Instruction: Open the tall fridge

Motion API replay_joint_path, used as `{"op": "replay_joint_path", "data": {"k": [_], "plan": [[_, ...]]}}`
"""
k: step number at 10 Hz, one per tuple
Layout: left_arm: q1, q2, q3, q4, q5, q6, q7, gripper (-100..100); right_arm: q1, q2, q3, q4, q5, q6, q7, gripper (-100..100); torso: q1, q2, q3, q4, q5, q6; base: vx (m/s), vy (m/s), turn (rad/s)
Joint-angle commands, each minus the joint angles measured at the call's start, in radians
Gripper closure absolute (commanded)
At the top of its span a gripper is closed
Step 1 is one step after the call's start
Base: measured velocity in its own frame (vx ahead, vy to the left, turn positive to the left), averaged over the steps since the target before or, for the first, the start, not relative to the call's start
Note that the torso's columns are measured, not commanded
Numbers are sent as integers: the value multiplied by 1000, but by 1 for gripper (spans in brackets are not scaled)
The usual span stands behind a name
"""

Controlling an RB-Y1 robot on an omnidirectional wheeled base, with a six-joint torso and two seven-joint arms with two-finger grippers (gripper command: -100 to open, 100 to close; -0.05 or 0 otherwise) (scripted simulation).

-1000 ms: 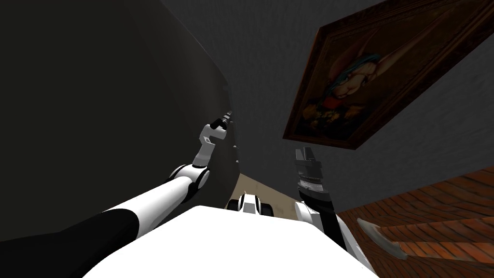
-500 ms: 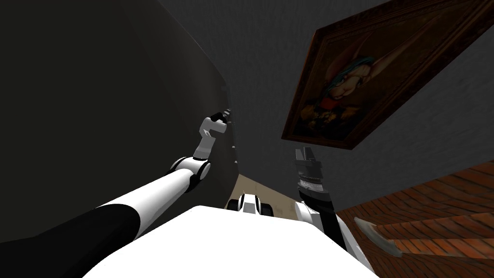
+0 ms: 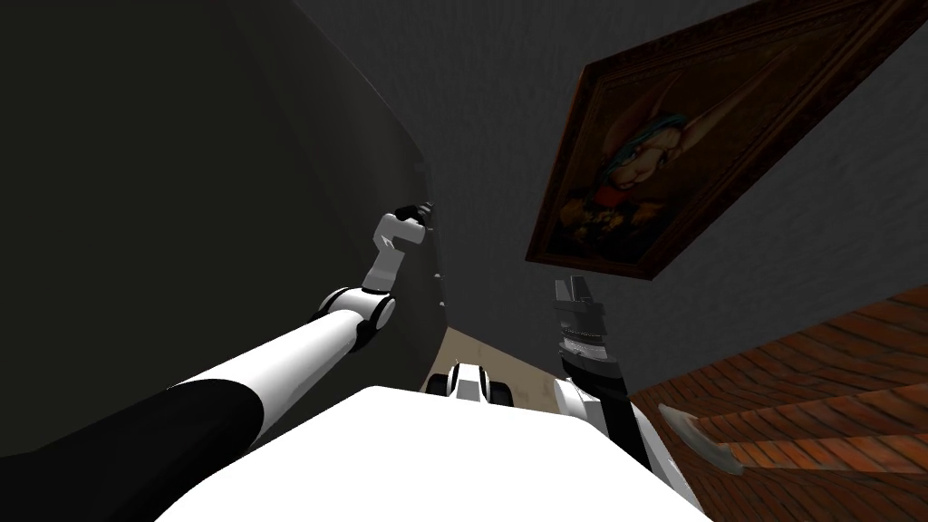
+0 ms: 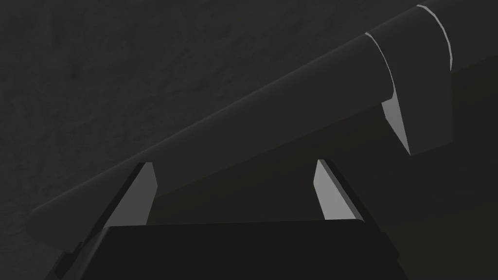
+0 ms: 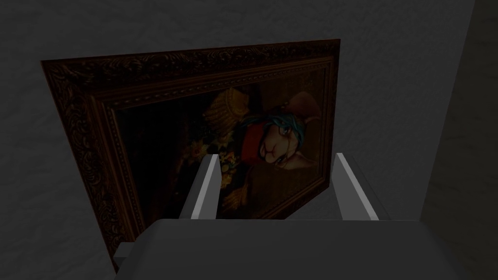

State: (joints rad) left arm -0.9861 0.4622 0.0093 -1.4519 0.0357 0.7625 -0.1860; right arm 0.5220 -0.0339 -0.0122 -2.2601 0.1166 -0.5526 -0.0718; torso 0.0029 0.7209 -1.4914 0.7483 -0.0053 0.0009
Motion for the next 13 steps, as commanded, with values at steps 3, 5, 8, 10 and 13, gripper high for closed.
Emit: {"op": "replay_joint_path", "data": {"k": [3, 5, 8, 10, 13], "plan": [[-91, 36, 19, 24, -2, 36, -12, -100, 0, 0, 0, 0, 0, 0, 0, 0, 4, -6, -6, -5, 3, 0, 8, -11, -3], [-147, 58, 24, 72, 7, 76, -26, -100, 0, 0, 0, 0, 0, 0, 0, 0, 4, -7, -7, -3, 2, 1, 10, -13, -49], [-153, 58, 24, 72, 7, 76, -26, -100, 0, 0, 0, 0, 0, 0, 0, 0, 5, -11, -11, 0, 1, 1, -6, -2, 3], [-182, 80, 29, 120, 16, 115, -41, -100, 0, 0, 0, 0, 0, 0, 0, 0, 3, -7, -5, -6, 3, 0, 35, -16, -26], [-212, 80, 29, 120, 16, 115, -41, -100, 0, 0, 0, 0, 0, 0, 0, 0, 5, -13, -12, -5, 2, 2, 2, -12, -5]]}}
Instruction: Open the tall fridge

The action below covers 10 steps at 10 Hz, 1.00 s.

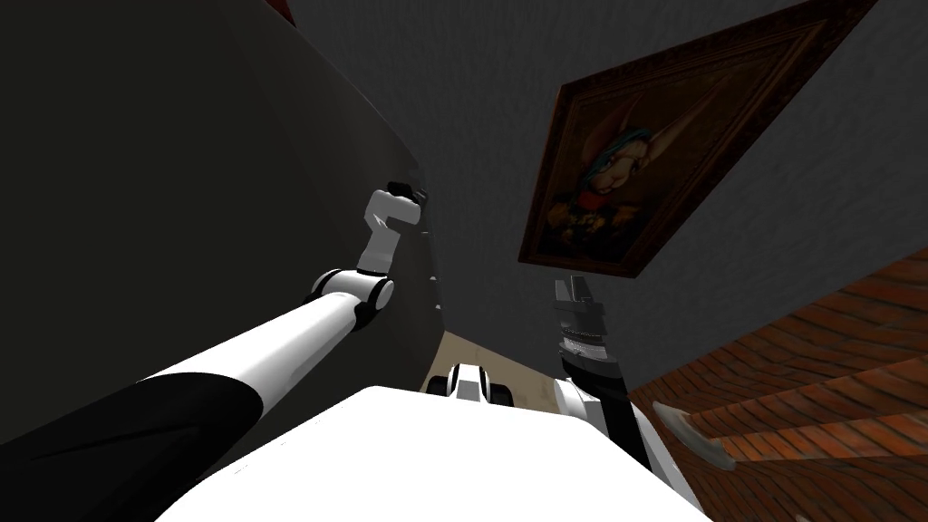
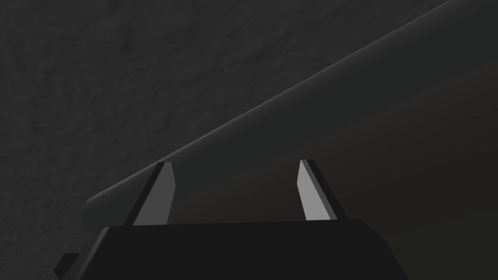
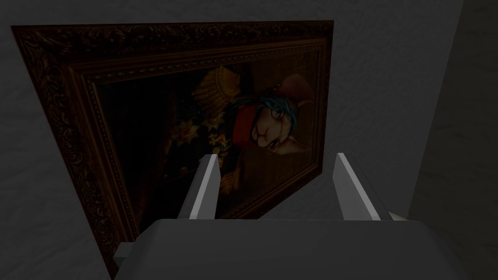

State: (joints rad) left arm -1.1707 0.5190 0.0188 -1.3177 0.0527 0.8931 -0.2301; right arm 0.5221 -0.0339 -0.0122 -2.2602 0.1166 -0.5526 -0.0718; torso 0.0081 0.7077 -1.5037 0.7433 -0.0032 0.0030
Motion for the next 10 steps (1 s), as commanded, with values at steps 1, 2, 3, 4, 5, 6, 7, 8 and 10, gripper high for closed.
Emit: {"op": "replay_joint_path", "data": {"k": [1, 2, 3, 4, 5, 6, 7, 8, 10], "plan": [[-28, 23, 20, -14, -1, -15, 3, -100, 0, 0, 0, 0, 0, 0, 0, 0, 0, -1, -2, 3, -1, 1, 5, 10, -19], [-28, 23, 20, -14, -1, -15, 3, -100, 0, 0, 0, 0, 0, 0, 0, 0, 2, -3, -3, 1, 0, -1, 39, 18, -19], [-61, 45, 26, 31, 8, 22, -13, -100, 0, 0, 0, 0, 0, 0, 0, 0, -1, 4, 6, -6, 3, -2, 53, 14, -72], [-77, 45, 26, 33, 8, 22, -13, -100, 0, 0, 0, 0, 0, 0, 0, 0, 1, 4, 4, -10, 5, -3, 17, -11, -26], [-109, 66, 33, 79, 17, 58, -30, -100, 0, 0, 0, 0, 0, 0, 0, 0, 3, 1, 1, -8, 4, -2, 6, -47, -54], [-132, 66, 33, 79, 17, 58, -30, -100, 0, 0, 0, 0, 0, 0, 0, 0, 3, -2, -2, -7, 4, -2, -4, -43, -31], [-138, 66, 33, 79, 17, 58, -30, -100, 0, 0, 0, 0, 0, 0, 0, 0, 5, -3, -4, -4, 3, -3, 5, -19, 12], [-138, 66, 33, 79, 17, 58, -30, -100, 0, 0, 0, 0, 0, 0, 0, 0, 6, -2, -2, -3, 3, -3, -1, 2, 22], [-165, 86, 41, 124, 26, 92, -47, -100, 0, 0, 0, 0, 0, 0, 0, 0, 4, -2, -3, -2, 2, -1, 3, 0, -36]]}}
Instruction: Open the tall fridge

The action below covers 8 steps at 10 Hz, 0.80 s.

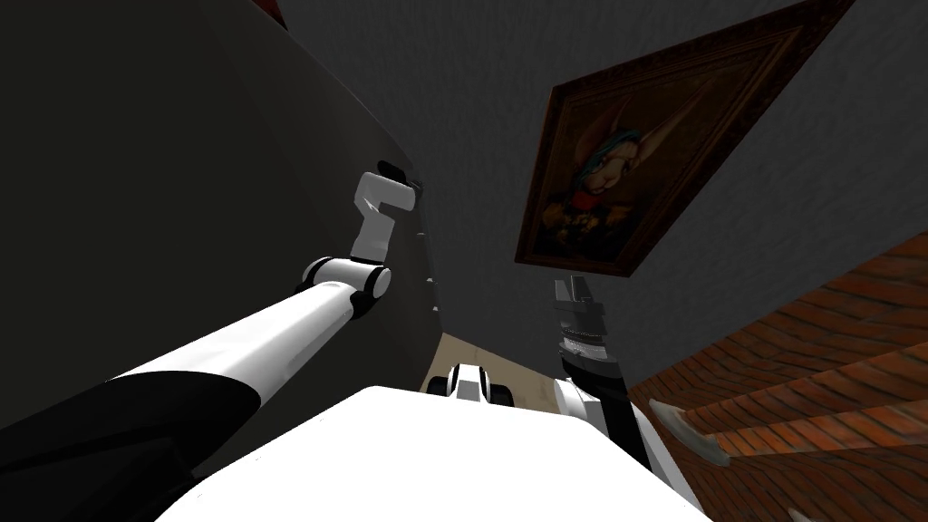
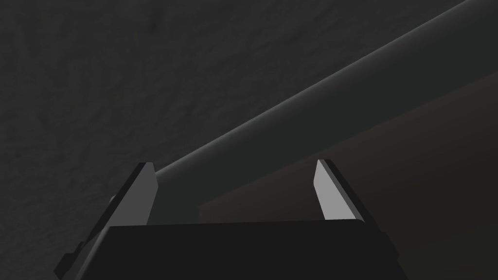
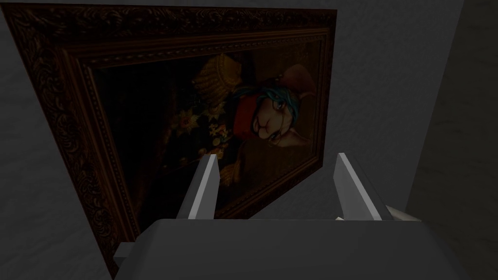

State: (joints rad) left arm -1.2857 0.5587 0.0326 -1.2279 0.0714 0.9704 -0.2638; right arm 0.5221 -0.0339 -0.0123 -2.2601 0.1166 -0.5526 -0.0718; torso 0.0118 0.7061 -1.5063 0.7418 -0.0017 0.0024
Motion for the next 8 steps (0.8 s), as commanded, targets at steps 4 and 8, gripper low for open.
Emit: {"op": "replay_joint_path", "data": {"k": [4, 8], "plan": [[-73, 46, 27, 35, 8, 15, -14, -100, 0, 0, 0, 0, 0, 0, 0, 0, 1, -5, -5, 1, -1, 1, 10, -16, -2], [-73, 46, 27, 35, 8, 15, -14, -100, 0, 0, 0, 0, 0, 0, 0, 0, 2, -4, -2, -1, 1, 0, -5, 3, -1]]}}
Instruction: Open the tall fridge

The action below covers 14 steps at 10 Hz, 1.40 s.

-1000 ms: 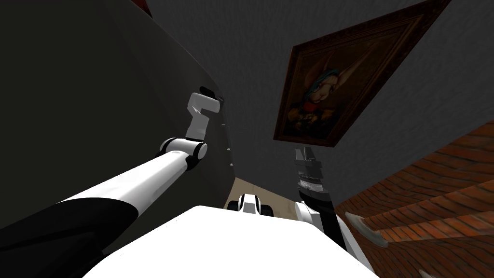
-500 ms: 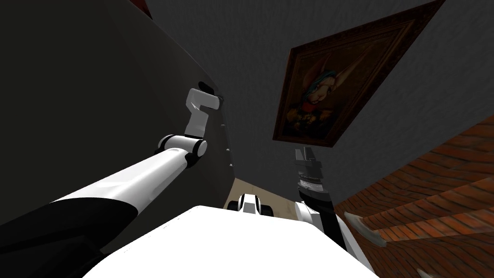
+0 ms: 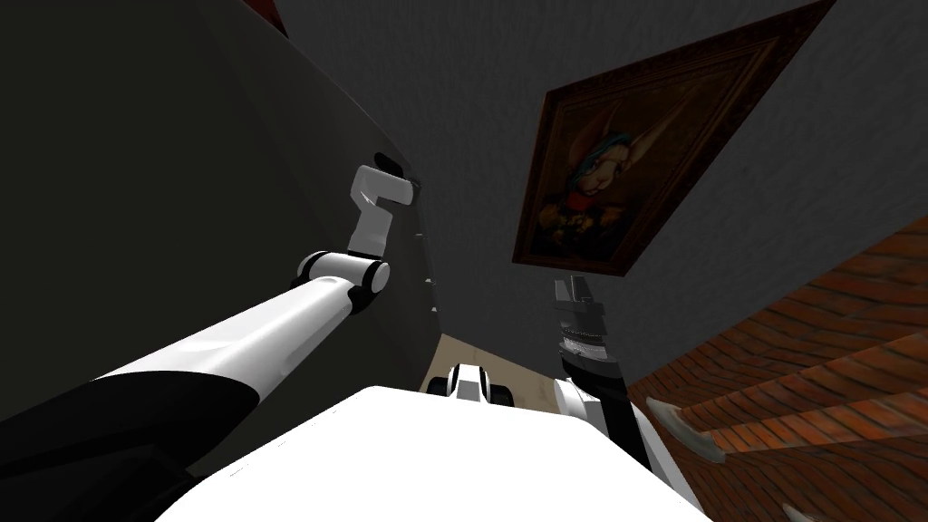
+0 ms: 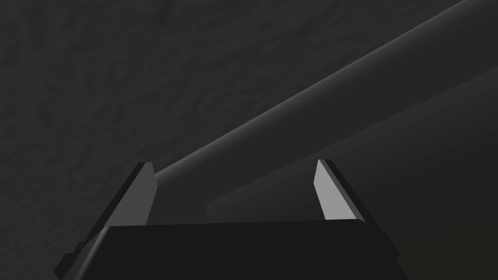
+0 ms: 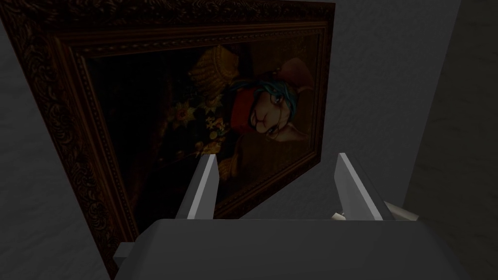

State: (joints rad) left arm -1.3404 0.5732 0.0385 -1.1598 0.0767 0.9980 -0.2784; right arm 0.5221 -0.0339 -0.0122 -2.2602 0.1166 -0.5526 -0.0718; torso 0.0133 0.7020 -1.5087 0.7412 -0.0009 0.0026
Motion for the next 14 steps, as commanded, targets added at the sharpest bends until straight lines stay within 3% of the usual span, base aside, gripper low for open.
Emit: {"op": "replay_joint_path", "data": {"k": [1, 2, 5, 12, 14], "plan": [[-19, 32, 21, -33, 2, -13, 1, -100, 0, 0, 0, 0, 0, 0, 0, 0, 0, 1, 1, 0, 0, 0, 10, 7, -12], [-8, 18, 10, -49, 24, 64, -10, -100, 0, 0, 0, 0, 0, 0, 0, 0, 1, 3, 2, 1, 0, -1, -17, 2, -4], [-57, 33, 15, -55, 45, 143, -21, -100, 0, 0, 0, 0, 0, 0, 0, 0, -5, 9, 9, -7, 1, 0, 5, 10, -24], [-154, 61, 25, -61, 89, 305, -42, -100, 0, 0, 0, 0, 0, 0, 0, 0, -5, 7, 7, -6, 0, 0, 37, 21, -23], [-154, 61, 25, -61, 89, 305, -42, -100, 0, 0, 0, 0, 0, 0, 0, 0, -4, 6, 6, -10, 2, -1, 25, 10, -6]]}}
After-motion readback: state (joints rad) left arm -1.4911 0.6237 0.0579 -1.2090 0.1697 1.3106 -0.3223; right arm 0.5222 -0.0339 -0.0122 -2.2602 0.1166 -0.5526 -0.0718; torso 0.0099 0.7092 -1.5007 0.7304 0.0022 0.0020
